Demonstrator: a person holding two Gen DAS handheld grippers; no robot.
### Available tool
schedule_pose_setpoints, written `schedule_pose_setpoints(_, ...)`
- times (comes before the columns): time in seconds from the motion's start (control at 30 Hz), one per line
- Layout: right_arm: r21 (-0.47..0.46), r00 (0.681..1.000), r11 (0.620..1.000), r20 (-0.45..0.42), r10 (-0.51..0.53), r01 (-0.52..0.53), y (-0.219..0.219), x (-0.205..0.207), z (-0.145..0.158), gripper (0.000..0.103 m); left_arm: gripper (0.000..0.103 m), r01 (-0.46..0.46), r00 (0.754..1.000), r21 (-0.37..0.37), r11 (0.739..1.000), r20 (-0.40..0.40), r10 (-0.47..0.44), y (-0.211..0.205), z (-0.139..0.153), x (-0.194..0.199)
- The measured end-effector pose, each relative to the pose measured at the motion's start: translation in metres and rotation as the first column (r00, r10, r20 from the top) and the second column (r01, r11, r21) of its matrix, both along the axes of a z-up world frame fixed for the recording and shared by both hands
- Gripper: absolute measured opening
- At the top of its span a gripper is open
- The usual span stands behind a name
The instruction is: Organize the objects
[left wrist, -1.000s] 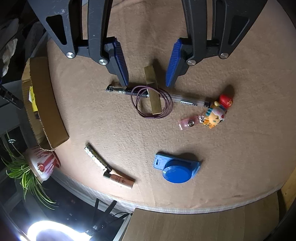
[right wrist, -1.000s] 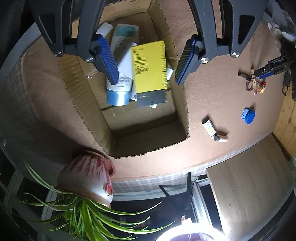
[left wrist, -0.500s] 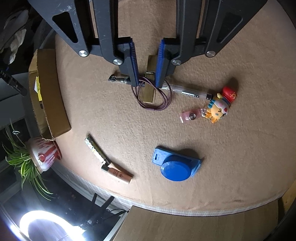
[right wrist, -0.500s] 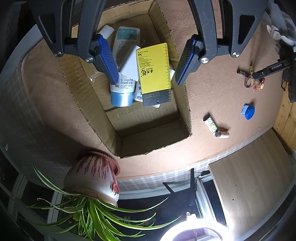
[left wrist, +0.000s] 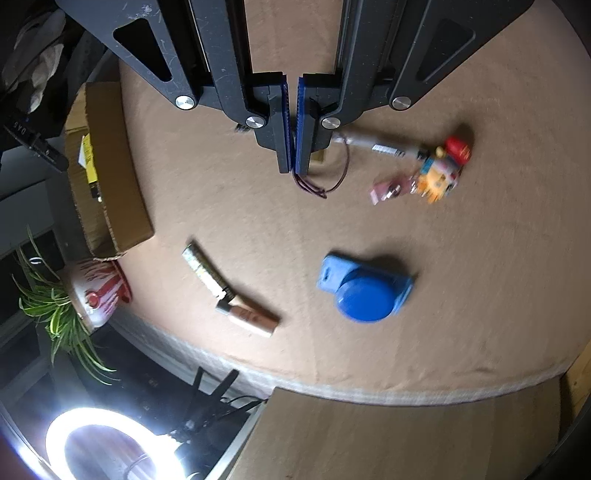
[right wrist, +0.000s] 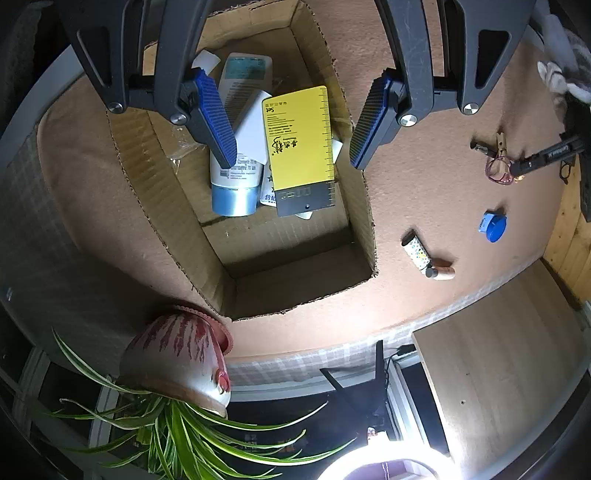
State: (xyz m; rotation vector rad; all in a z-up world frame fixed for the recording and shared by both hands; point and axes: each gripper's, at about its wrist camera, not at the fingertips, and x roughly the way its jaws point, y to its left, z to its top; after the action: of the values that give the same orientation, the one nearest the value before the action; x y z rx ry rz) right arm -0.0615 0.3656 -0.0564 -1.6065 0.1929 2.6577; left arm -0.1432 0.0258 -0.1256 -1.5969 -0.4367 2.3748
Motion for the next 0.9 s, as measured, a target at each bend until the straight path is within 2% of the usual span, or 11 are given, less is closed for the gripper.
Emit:
schedule_pose_setpoints(0.23, -0.005, 1.0, 1.0, -0.006, 0.006, -0.006, 0.0, 0.0, 0.003, 0.06, 0.002, 0.071, 0.997, -0.004, 0.997, -0.037, -0.071, 0.031, 0.017, -0.02)
schedule_pose_setpoints(0.27, -0.006, 1.0, 1.0, -0.005, 0.007, -0.008, -0.001, 0.001, 0.003, 0.06, 0.009, 0.077, 0.996, -0.009, 0.997, -0.032, -0.077, 0.034, 0.017, -0.023)
schedule_pose_setpoints(0.3, -0.008, 1.0, 1.0, -0.005, 0.01, -0.01, -0.001, 0.0, 0.003, 0.06, 0.028, 0.078, 0.997, -0.013, 0.997, -0.022, -0.079, 0.035, 0.017, -0.024)
schedule_pose_setpoints(0.37, -0.014, 1.0, 1.0, -0.004, 0.017, -0.017, -0.003, 0.0, 0.003, 0.06, 0.056, 0.066, 0.998, -0.015, 0.998, -0.019, -0.066, 0.034, 0.017, -0.025)
schedule_pose_setpoints(0.53, -0.022, 0.999, 0.999, -0.002, 0.034, -0.034, -0.01, -0.003, 0.002, 0.06, 0.055, 0.029, 0.999, -0.045, 0.999, -0.036, -0.03, 0.021, 0.017, -0.02)
schedule_pose_setpoints(0.7, -0.035, 0.998, 0.997, 0.005, 0.07, -0.07, -0.024, -0.007, 0.0, 0.06, 0.052, 0.005, 1.0, -0.051, 0.999, 0.0, -0.005, 0.004, 0.006, -0.016)
schedule_pose_setpoints(0.8, -0.059, 0.992, 0.991, 0.015, 0.121, -0.12, -0.041, -0.011, -0.002, 0.06, 0.052, -0.012, 1.0, -0.021, 1.0, 0.01, 0.012, -0.007, 0.001, -0.006)
schedule_pose_setpoints(0.9, -0.073, 0.981, 0.979, 0.023, 0.192, -0.19, -0.067, -0.017, -0.007, 0.06, 0.052, -0.01, 1.0, -0.037, 0.999, 0.022, 0.011, -0.012, -0.006, 0.007)
